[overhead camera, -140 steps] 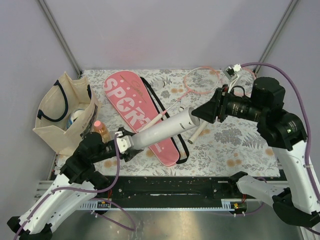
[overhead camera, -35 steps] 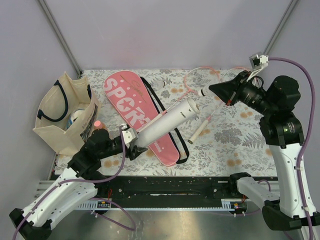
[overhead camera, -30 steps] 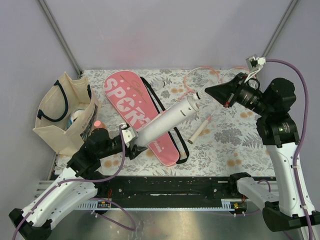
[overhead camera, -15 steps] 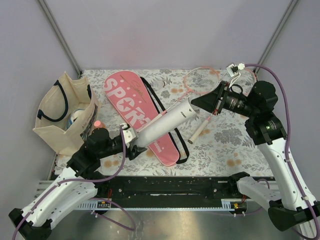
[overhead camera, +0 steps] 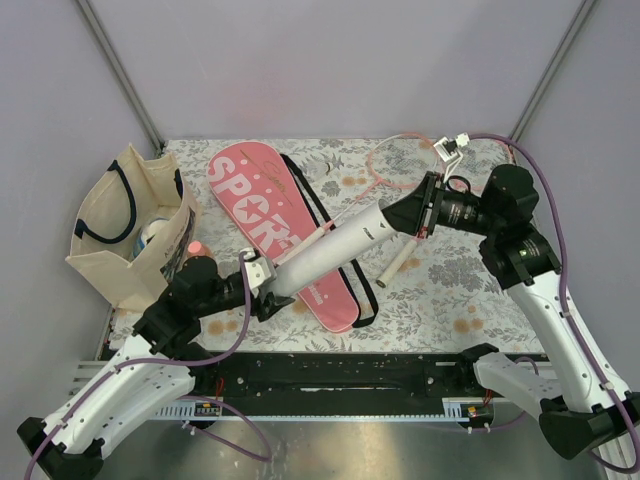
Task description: Pack up the badminton gear
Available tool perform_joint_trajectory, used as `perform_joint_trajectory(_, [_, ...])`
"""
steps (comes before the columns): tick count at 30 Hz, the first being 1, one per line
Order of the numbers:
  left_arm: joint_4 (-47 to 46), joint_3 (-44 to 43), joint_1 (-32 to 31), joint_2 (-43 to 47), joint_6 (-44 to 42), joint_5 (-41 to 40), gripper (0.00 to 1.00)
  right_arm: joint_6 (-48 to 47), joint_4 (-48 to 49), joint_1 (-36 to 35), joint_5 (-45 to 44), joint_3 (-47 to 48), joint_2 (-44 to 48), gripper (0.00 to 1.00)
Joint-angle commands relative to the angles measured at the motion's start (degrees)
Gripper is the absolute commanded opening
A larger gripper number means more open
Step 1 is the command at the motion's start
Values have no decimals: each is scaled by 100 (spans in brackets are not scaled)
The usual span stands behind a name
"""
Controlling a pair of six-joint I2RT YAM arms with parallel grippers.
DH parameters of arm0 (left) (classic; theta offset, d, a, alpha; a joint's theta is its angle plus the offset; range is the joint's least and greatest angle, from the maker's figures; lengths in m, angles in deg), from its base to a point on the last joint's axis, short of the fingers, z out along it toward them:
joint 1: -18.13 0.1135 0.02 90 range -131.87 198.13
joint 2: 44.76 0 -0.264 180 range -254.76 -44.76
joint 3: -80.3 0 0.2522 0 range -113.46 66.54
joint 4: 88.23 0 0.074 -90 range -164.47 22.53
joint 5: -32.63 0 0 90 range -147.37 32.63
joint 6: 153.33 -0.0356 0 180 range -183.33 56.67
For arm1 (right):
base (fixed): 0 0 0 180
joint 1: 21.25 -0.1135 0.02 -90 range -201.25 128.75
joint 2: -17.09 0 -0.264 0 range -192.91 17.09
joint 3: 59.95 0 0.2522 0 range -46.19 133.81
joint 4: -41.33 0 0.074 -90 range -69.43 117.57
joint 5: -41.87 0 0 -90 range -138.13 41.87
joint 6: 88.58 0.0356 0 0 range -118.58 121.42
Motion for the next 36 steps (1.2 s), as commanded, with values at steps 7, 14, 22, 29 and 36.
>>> perform_joint_trajectory(7, [-779, -212, -21, 101, -202, 281, 48, -65, -98, -159, 390, 63, -296, 22])
perform_joint_trajectory(14, [-779, -151, -21, 189, -35, 132, 49, 102, -519, -133, -285, 651, -130, 64])
perform_joint_trajectory(22, [-894, -80, -12, 356, 246, 53, 48, 84, -828, -54, -1296, 1092, 318, 95])
perform_joint_trajectory(29, [-1455, -185, -21, 278, 1394, 35, 47, 58, 137, -54, -1964, 320, 1179, 99])
perform_joint_trajectory(36, [-2957, -221, -56, -319, 2934, 404, 47, 910, 3019, -185, -1781, -1604, 1532, 99])
